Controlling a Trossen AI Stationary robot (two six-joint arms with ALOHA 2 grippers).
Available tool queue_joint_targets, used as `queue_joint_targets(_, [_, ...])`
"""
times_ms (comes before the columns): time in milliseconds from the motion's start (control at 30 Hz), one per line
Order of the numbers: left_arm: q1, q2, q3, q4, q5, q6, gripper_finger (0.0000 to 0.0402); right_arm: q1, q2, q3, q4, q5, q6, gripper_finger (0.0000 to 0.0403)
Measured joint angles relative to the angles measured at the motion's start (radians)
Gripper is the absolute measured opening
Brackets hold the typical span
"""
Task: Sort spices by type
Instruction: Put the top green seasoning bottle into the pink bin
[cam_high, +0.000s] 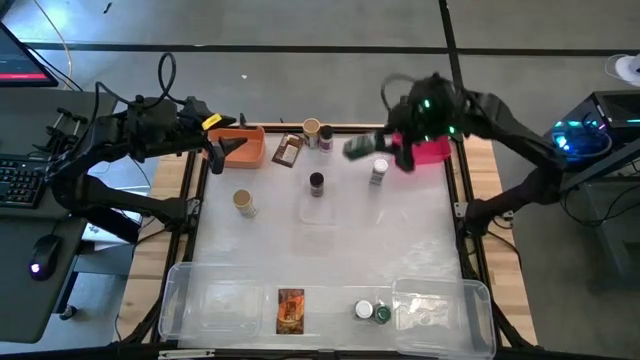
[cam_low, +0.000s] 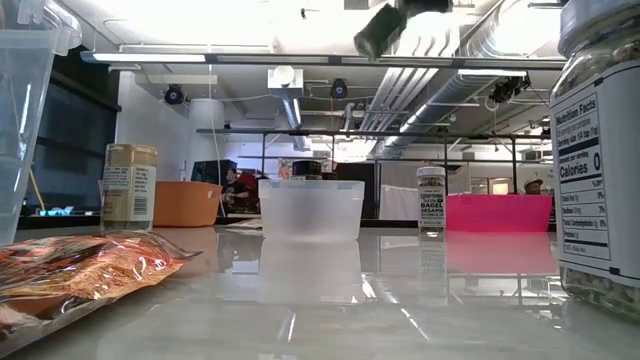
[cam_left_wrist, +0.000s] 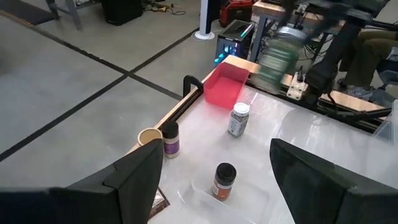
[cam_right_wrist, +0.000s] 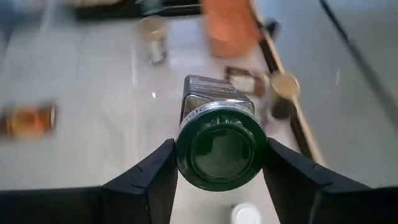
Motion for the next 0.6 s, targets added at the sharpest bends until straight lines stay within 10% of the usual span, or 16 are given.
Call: queue_joint_targets(600, [0.0, 0.01, 0.0, -0.001, 0.0, 0.0, 0.0282, 0.495, 0.159, -0.001, 0.123, 0.239, -0.497, 0.0199])
